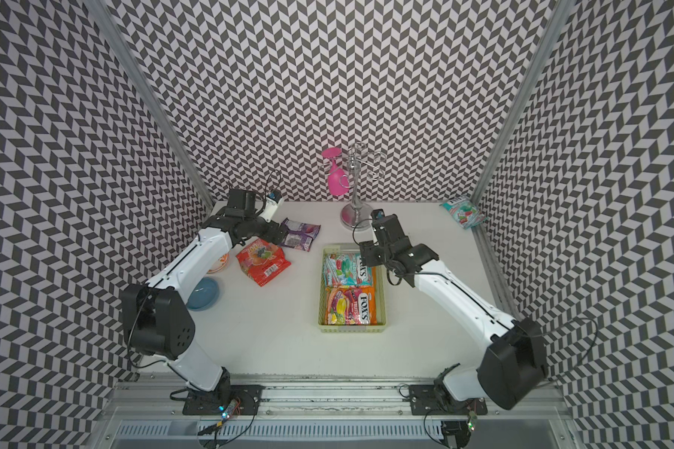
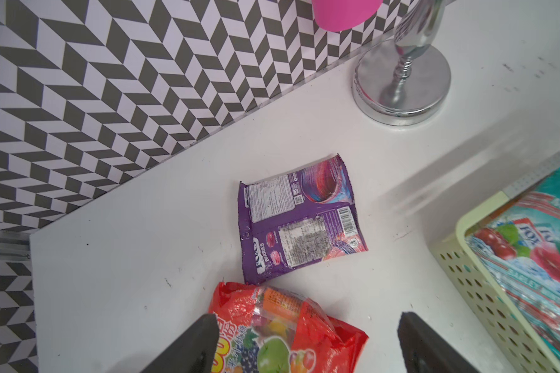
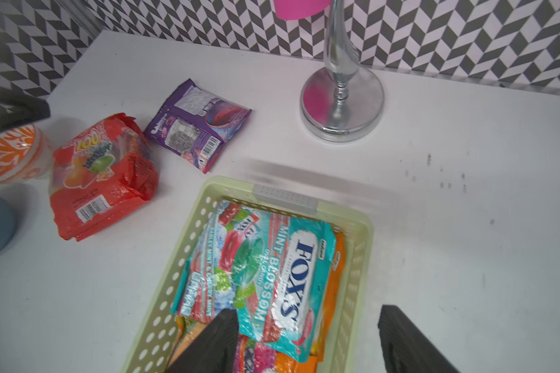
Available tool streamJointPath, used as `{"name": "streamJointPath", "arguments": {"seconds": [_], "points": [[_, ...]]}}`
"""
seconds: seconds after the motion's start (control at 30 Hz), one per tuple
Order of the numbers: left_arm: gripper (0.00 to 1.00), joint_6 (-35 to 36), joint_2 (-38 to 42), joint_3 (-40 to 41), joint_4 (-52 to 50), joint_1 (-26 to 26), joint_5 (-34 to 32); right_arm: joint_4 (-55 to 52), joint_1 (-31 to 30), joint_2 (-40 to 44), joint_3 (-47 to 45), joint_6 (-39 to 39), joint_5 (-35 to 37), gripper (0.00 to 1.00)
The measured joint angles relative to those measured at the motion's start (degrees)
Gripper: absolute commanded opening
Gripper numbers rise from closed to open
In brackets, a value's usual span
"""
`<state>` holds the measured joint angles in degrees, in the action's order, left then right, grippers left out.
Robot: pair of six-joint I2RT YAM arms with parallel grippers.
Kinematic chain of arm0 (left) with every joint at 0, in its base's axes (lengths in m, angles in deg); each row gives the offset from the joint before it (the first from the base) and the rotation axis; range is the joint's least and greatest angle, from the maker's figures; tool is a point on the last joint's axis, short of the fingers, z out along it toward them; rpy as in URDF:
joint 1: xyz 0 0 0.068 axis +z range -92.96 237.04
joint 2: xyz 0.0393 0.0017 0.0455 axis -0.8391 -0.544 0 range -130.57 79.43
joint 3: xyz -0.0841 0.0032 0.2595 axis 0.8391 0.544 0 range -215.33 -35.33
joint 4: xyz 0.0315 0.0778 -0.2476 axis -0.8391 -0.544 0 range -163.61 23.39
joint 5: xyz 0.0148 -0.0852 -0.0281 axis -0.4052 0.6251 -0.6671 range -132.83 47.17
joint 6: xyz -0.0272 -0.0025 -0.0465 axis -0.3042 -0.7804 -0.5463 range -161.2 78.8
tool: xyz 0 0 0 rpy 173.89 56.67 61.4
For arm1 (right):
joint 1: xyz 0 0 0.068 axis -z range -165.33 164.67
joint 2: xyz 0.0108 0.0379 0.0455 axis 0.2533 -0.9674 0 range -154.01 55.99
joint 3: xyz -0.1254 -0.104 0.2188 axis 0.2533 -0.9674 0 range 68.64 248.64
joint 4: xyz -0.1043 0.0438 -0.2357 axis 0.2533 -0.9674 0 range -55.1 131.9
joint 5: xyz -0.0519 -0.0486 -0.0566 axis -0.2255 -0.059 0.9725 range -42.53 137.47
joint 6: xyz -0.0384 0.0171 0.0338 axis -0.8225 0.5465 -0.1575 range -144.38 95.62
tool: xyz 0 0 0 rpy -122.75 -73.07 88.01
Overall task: Put the candies in the basket
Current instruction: Pick up the candy at the center of the board.
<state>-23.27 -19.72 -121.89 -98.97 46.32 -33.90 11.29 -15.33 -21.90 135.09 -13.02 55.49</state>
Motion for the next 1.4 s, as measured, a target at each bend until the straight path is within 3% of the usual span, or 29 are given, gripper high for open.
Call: {"name": "streamJointPath", "arguments": {"seconds": [0.2, 0.33, 0.5, 0.87, 1.2, 1.4], "points": [[0.84, -2.19, -10.47, -9.07, -2.43, 1.05, -0.22, 3.72, 3.17, 10.12, -10.47, -1.66, 1.25, 0.94], [0.74, -4.68, -17.00, -14.01, -4.28, 2.75, 0.04, 7.15, 4.79, 16.70, -16.35, -3.04, 1.36, 0.96], [0.70, -8.22, -24.30, -20.33, -5.60, 5.46, -0.46, 11.32, 5.73, 21.90, -21.57, -4.50, 1.14, 0.97], [0.66, -11.61, -38.53, -37.27, -9.16, 10.27, 7.61, 16.00, 5.81, 27.02, -27.41, -5.11, -0.59, 0.99], [0.57, -11.61, -44.22, -42.21, -10.93, 10.97, 14.47, 18.05, 5.81, 28.09, -29.07, -5.18, -1.55, 0.99], [0.46, -11.63, -47.10, -43.82, -11.52, 10.97, 16.90, 19.12, 5.81, 28.41, -29.24, -5.18, -2.10, 0.99]]}}
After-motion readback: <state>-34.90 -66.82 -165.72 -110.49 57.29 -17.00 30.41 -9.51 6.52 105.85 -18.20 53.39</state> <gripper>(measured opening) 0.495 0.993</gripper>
